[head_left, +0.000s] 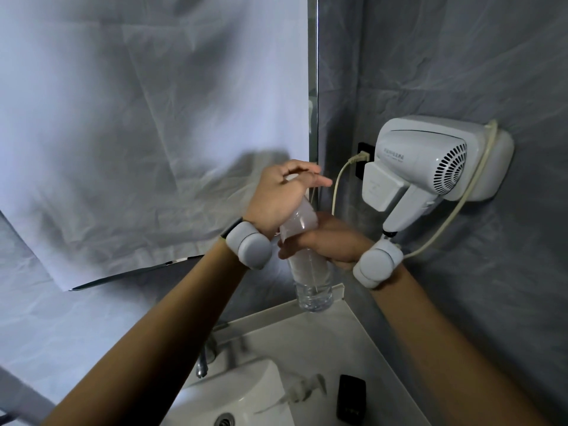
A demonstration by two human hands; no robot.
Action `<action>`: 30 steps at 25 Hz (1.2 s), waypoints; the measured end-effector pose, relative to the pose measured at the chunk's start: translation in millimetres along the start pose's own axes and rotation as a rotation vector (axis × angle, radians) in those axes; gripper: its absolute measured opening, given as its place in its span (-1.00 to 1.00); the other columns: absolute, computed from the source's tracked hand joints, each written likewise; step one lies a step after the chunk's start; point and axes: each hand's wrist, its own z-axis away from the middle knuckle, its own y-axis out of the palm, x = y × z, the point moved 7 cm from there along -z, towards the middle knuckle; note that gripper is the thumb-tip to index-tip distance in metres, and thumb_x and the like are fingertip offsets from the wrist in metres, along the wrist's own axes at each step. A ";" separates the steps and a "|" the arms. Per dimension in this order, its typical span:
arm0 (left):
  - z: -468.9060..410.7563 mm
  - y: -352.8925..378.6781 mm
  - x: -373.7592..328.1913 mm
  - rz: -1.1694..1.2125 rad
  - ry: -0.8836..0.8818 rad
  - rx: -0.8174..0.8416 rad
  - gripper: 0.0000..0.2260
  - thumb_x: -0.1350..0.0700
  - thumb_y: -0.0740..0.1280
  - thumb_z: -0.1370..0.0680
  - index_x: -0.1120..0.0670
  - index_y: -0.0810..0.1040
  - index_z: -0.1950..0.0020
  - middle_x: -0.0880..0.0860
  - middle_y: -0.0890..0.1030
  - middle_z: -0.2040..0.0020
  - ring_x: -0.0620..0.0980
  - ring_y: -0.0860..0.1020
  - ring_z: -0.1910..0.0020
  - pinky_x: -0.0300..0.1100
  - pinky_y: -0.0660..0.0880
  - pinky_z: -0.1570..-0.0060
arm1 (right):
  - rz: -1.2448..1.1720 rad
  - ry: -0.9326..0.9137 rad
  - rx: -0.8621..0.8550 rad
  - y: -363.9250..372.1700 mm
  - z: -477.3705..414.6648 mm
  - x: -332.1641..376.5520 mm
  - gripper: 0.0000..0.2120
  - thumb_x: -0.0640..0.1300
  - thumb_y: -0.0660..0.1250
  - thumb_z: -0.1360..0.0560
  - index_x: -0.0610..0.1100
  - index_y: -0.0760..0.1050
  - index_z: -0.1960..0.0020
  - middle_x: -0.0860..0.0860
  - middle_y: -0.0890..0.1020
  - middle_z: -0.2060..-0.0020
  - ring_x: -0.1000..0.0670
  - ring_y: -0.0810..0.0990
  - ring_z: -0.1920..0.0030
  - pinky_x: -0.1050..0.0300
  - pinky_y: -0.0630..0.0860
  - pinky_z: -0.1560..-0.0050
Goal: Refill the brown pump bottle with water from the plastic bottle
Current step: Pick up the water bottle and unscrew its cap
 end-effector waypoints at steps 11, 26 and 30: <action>6.4 -3.8 -5.9 0.152 0.028 0.274 -0.72 0.12 0.30 -0.69 0.24 0.59 -0.33 0.16 0.72 -0.23 0.04 0.67 -0.30 -0.10 0.54 -0.38 | 0.032 0.025 -0.047 -12.7 2.9 -3.3 -0.50 -0.16 0.67 -0.16 -0.12 0.71 -0.10 -0.18 0.77 -0.04 -0.18 0.73 -0.12 -0.18 0.66 -0.23; 16.0 -14.4 12.2 -0.109 -0.038 0.103 -0.85 0.07 0.31 -0.70 0.05 0.65 -0.17 0.19 0.72 -0.20 0.13 0.67 -0.22 0.15 0.55 -0.37 | 0.048 0.147 -0.178 -23.2 7.9 -36.0 -0.49 -0.08 0.69 -0.13 -0.02 0.65 -0.05 -0.07 0.74 0.06 -0.11 0.72 0.00 -0.02 0.66 0.02; 13.7 -12.4 18.6 -0.199 -0.010 0.068 -0.83 -0.06 0.37 -0.65 -0.03 0.65 0.06 -0.01 0.71 0.11 -0.03 0.67 0.02 0.13 0.60 -0.28 | 0.054 0.178 -0.163 -19.1 11.8 -44.3 -0.46 -0.04 0.69 -0.12 -0.02 0.64 -0.07 -0.05 0.74 0.07 -0.09 0.72 0.02 0.04 0.63 0.09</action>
